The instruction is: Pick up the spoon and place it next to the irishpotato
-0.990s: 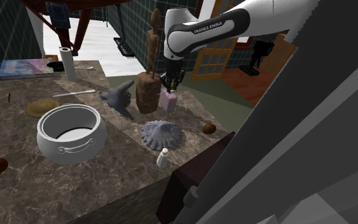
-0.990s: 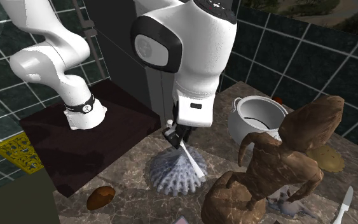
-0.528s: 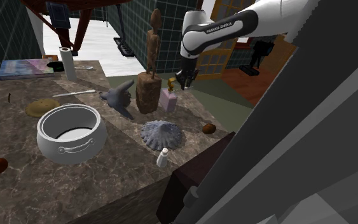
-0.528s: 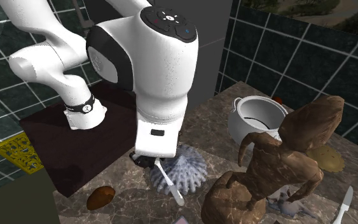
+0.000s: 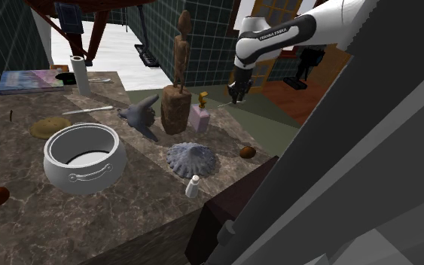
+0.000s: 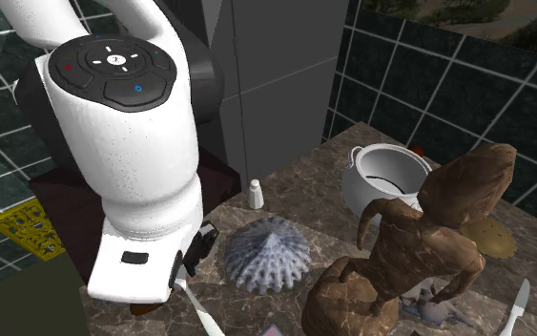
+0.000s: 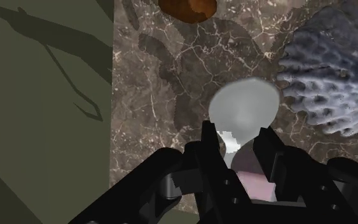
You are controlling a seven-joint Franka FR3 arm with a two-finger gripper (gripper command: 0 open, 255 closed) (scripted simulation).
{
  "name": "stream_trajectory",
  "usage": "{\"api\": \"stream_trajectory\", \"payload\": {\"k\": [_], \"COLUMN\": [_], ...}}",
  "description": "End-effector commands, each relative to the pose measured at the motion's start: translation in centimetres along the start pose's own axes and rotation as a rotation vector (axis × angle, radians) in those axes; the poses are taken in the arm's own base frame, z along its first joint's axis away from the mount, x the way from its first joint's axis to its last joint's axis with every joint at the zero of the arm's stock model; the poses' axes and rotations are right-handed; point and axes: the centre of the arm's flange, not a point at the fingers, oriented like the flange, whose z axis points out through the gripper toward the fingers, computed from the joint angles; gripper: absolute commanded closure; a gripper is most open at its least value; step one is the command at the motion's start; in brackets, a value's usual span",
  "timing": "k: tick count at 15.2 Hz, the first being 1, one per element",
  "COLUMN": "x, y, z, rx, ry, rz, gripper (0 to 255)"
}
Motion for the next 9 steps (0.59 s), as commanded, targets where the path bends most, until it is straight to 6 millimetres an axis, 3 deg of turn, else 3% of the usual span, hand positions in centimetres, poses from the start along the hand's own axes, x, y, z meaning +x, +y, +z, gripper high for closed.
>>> {"api": "stream_trajectory", "payload": {"k": [1, 9], "x": [0.1, -0.3], "y": [2.8, 13.2], "z": [0.1, 1.2], "rx": [-0.001, -0.001], "ry": [0.000, 0.000], "rz": [-0.001, -0.001], "gripper": [255, 255]}}
